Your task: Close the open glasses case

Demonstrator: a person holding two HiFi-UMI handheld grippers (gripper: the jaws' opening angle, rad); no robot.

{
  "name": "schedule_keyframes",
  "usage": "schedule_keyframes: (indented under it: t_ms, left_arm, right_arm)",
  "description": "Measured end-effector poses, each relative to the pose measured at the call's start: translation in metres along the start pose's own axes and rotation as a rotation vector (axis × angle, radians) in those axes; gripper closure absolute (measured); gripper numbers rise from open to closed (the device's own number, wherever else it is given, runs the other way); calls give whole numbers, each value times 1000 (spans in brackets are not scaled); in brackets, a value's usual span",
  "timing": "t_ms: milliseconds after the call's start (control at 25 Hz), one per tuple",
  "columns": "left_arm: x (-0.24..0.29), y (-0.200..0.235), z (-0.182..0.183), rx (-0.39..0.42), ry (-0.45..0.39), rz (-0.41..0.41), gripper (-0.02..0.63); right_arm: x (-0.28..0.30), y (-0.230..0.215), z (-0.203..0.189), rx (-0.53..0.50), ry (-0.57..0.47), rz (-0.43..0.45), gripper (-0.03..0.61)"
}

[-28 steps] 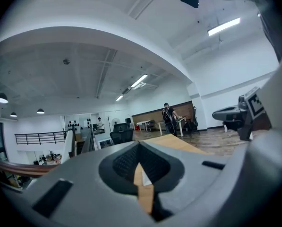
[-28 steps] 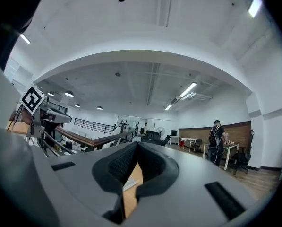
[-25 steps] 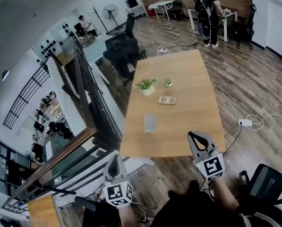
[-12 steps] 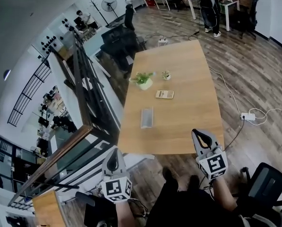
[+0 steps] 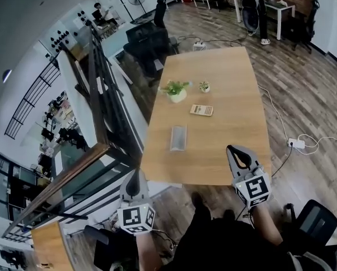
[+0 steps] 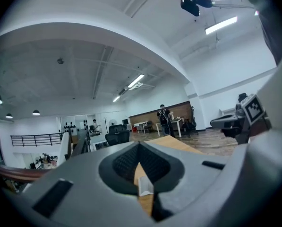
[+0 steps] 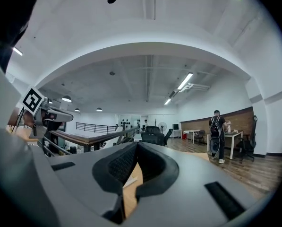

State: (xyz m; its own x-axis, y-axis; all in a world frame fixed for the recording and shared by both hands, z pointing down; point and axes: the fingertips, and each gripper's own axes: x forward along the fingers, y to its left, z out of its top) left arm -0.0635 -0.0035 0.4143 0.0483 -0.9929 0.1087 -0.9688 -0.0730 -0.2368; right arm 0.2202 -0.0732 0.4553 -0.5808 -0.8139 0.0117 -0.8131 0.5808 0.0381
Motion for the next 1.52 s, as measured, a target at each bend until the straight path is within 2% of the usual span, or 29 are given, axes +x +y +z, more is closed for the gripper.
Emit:
schedule_keyframes:
  t_ms: [160, 280, 640, 840, 960, 1120, 1240, 1400, 1520]
  left_arm:
    - [24, 18, -7, -46, 0, -25, 615]
    - [43, 28, -13, -97, -11, -62, 615]
    - [105, 82, -41, -134, -23, -95, 615]
    - [131, 118, -58, -81, -3, -124, 615]
    - [137, 128, -67, -126, -19, -146, 615]
    - [146, 142, -75, -156, -54, -123, 615]
    - [147, 170, -78, -175, -57, -93, 615]
    - [145, 189, -84, -200, -44, -55, 615]
    - [145, 183, -85, -195, -32, -75, 615]
  right_arm:
    - [30, 10, 4, -18, 37, 18, 563]
    - [52, 8, 8, -29, 40, -1, 563]
    - [131, 31, 15, -80, 66, 6, 563]
    - [186, 66, 23, -123, 84, 36, 563]
    - [207, 89, 21, -172, 106, 72, 563]
    - [228, 109, 22, -204, 99, 111, 563]
    - [249, 130, 25, -195, 84, 142, 563]
    - [265, 136, 26, -168, 93, 132, 563]
    - [271, 123, 25, -119, 56, 107, 563]
